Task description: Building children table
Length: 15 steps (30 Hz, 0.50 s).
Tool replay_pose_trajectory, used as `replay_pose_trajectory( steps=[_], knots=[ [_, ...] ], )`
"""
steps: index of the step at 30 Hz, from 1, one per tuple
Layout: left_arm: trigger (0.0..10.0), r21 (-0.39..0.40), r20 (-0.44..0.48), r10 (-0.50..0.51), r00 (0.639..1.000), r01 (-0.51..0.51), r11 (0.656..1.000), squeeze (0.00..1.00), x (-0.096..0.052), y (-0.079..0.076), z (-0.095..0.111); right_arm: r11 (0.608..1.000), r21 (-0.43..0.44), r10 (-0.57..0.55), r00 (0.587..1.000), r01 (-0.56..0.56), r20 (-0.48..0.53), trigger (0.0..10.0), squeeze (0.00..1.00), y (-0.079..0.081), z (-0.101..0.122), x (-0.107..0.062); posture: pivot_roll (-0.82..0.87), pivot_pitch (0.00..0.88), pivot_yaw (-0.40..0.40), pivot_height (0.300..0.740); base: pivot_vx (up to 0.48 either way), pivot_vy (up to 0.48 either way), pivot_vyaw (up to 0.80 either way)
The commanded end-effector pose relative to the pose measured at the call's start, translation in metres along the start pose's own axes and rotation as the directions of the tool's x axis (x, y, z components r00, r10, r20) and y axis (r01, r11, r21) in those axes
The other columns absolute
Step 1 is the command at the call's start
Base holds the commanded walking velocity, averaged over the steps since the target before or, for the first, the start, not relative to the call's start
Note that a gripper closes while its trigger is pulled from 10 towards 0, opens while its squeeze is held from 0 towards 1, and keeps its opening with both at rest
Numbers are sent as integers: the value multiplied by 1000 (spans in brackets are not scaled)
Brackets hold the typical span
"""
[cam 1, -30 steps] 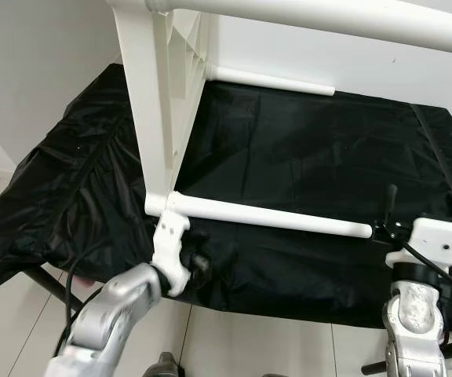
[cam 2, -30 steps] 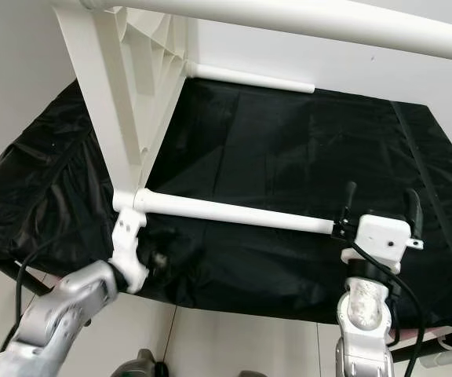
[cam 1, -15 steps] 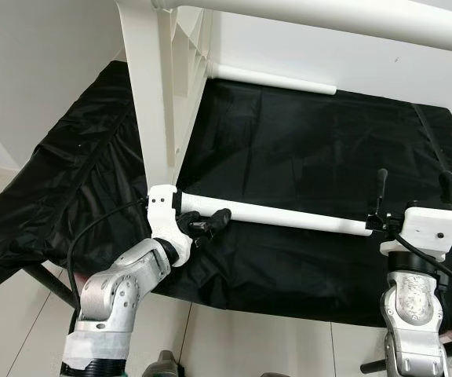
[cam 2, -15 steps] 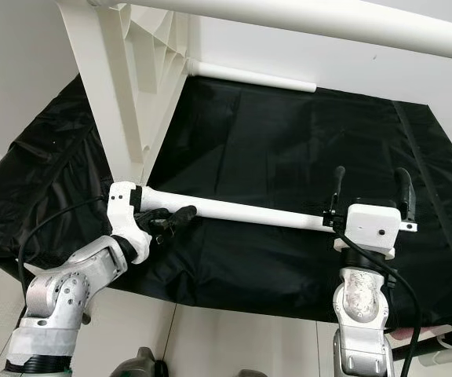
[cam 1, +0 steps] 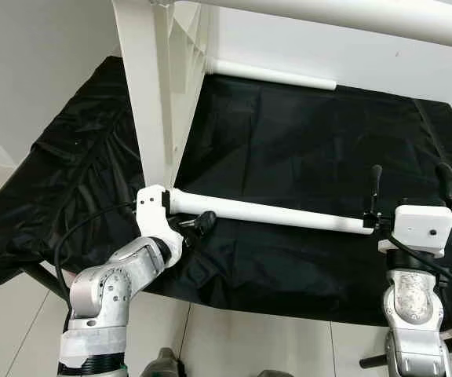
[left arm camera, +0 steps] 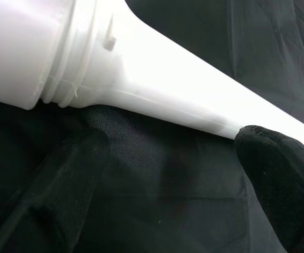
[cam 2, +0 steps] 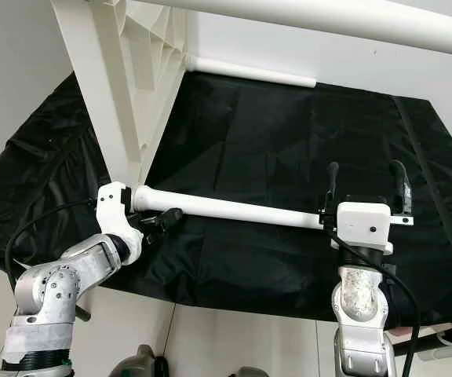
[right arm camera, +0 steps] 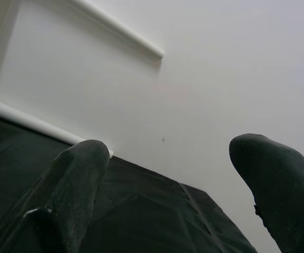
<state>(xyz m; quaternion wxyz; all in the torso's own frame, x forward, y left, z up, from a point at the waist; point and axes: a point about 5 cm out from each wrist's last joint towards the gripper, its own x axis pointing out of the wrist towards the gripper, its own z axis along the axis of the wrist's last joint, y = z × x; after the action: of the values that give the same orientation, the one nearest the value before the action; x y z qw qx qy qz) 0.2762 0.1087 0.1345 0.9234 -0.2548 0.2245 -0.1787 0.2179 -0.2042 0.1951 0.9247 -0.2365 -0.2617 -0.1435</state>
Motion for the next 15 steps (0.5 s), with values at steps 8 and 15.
replay_pose_trajectory(
  steps=[8,15],
  knots=[
    [10000,-65,-33,4,999,-6,998,0,11,-11,2,994,-112,18,991,-3,132,10000,0,-3,23,13,37,73,-12,740,0,0,0],
    [10000,-78,-56,7,998,-11,997,0,16,-14,0,950,-303,45,923,79,382,10000,0,-8,72,42,22,73,0,740,0,0,0]
  ],
)
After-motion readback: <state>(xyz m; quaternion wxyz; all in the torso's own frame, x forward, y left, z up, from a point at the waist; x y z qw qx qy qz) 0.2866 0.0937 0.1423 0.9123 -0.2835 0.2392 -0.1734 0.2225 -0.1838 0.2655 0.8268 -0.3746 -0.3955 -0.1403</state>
